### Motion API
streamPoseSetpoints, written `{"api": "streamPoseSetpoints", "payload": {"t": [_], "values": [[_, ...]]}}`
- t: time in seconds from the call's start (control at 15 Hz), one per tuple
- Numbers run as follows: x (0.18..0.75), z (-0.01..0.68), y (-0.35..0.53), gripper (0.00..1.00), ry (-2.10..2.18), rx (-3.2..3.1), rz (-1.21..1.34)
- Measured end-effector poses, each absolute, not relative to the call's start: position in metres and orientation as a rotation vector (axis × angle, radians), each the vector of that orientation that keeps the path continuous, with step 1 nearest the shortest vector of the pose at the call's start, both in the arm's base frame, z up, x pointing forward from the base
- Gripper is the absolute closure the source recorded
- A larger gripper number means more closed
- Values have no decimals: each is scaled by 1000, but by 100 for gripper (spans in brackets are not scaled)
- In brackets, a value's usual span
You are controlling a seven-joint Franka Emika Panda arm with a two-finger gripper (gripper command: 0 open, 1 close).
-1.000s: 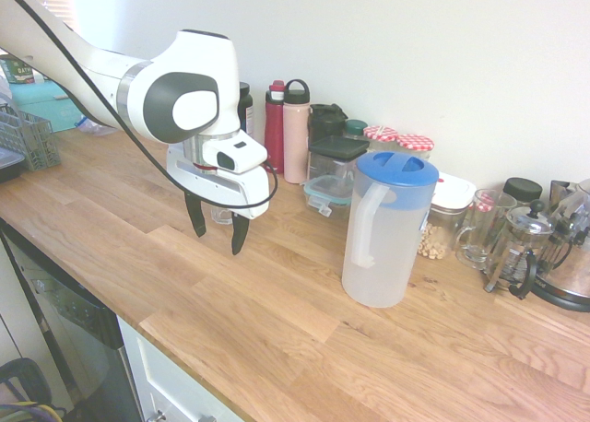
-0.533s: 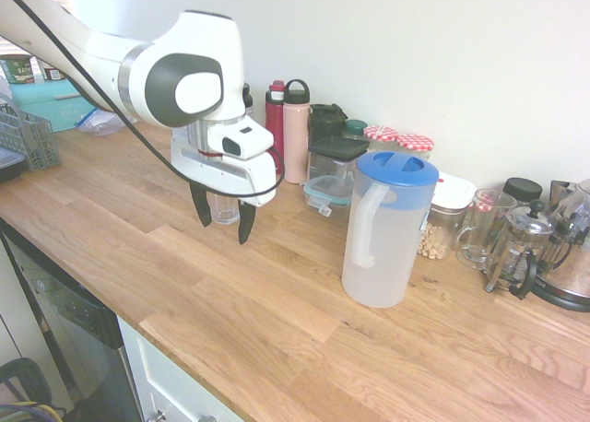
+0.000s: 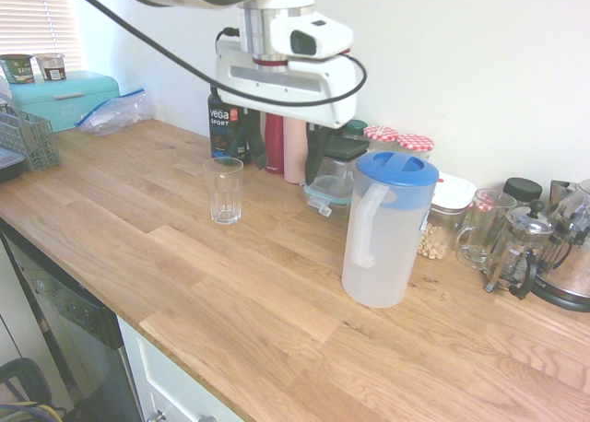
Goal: Pour me some water
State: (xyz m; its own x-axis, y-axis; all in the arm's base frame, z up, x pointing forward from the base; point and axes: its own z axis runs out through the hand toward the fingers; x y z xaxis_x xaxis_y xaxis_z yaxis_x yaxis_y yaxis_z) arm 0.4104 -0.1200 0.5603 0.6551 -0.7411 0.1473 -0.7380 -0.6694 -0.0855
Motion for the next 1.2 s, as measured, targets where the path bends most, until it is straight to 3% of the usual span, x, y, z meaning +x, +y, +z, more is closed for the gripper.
{"api": "streamPoseSetpoints", "payload": {"t": [0.33, 0.73, 0.8, 1.2], "values": [[391, 572, -188, 0, 1358, -2790, -306], [412, 545, -214, 0, 1406, -2784, -317], [419, 539, -216, 100, 1404, -2787, -322], [439, 518, -233, 100, 1390, -2800, -306]]}}
